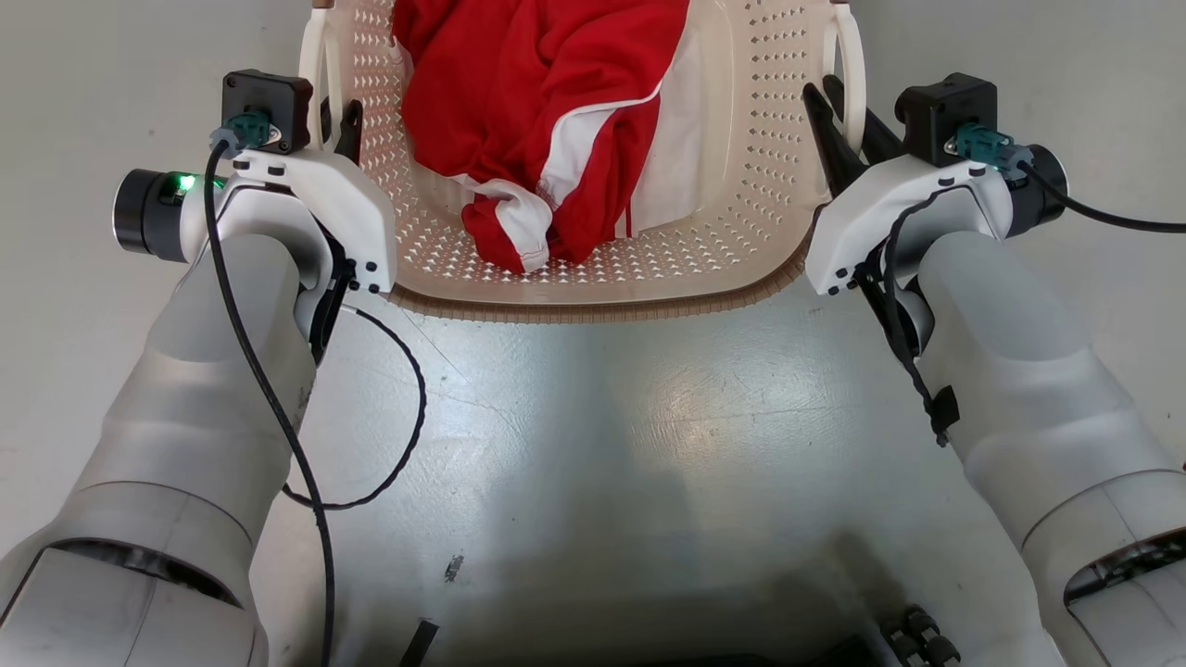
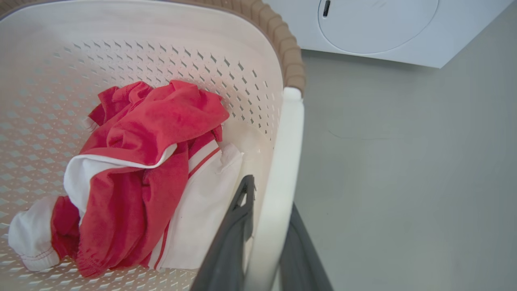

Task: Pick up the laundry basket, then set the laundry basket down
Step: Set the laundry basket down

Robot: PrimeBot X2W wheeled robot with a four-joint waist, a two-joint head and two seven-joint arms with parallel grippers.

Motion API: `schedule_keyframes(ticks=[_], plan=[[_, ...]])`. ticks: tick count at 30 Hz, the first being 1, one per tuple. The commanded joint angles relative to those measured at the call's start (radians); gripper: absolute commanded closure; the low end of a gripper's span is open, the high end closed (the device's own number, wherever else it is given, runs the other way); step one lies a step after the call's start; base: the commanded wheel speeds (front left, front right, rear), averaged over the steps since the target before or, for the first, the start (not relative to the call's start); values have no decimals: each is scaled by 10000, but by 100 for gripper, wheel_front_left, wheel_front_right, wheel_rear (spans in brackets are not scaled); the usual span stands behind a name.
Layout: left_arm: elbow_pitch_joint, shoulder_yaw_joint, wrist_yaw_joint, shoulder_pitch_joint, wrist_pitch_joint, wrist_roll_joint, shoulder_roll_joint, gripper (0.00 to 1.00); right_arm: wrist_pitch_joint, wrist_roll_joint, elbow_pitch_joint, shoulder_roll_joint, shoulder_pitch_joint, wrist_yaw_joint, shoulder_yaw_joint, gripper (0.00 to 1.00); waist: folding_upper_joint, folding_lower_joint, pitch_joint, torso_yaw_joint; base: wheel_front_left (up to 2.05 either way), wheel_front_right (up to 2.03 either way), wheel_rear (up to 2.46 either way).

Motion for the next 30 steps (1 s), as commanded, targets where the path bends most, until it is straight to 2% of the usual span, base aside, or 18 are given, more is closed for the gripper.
schedule_keyframes(ticks=[1, 30], plan=[[-40, 21, 1, -42, -107, -35, 339, 100, -139, -204, -169, 115, 335, 71, 61, 100, 0, -1, 37, 1, 0, 0, 0], [-20, -115, 20, -151, -108, -203, 245, 100, -139, -760, 15, 116, 180, 71, -578, 100, 0, -1, 439, 81, 0, 0, 0]])
